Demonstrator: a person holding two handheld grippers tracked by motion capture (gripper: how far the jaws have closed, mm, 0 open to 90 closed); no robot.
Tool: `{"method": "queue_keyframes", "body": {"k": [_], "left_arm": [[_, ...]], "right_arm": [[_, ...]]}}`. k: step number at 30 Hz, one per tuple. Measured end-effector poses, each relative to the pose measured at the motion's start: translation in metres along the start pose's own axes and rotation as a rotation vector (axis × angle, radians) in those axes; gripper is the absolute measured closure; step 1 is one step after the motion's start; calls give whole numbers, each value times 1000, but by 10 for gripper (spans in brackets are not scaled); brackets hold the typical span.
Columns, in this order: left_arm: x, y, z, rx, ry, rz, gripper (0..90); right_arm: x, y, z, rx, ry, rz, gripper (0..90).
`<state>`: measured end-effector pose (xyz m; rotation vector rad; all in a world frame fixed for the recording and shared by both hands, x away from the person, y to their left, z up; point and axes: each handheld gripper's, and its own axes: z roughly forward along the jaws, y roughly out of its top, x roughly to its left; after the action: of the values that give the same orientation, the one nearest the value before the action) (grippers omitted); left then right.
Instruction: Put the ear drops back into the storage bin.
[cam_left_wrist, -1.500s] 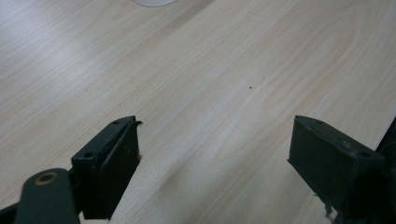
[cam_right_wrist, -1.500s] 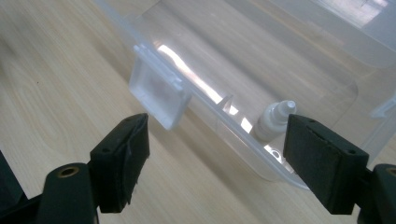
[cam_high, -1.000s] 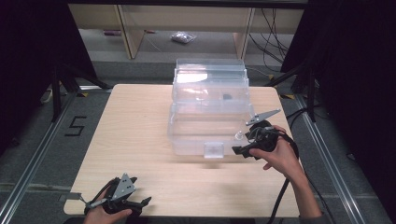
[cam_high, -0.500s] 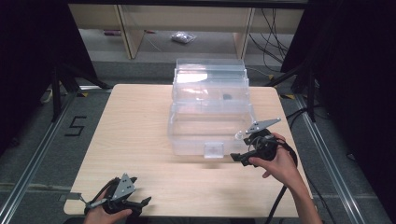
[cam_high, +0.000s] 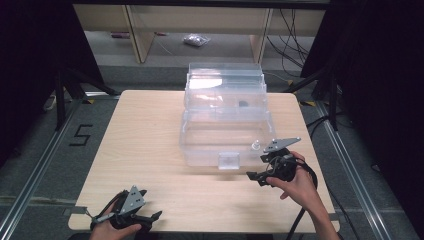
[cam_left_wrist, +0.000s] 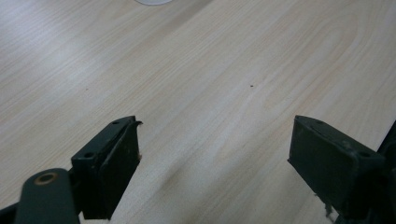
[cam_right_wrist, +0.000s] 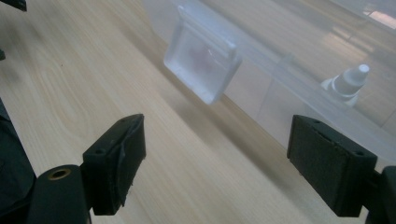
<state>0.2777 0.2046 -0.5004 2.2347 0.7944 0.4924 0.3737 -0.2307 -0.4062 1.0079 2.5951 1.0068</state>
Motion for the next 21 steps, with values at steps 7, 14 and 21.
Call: {"method": "queue_keyframes", "body": {"k": [7, 14, 21], "left_arm": [[-1, 0, 1, -22, -2, -16, 157], [0, 0, 0, -1, 0, 0, 157], [0, 0, 0, 1, -1, 0, 158]], "right_arm": [[3, -9, 0, -40, -11, 26, 207], [10, -16, 1, -66, -20, 58, 215], [13, -26, 3, -56, -7, 58, 216]]}}
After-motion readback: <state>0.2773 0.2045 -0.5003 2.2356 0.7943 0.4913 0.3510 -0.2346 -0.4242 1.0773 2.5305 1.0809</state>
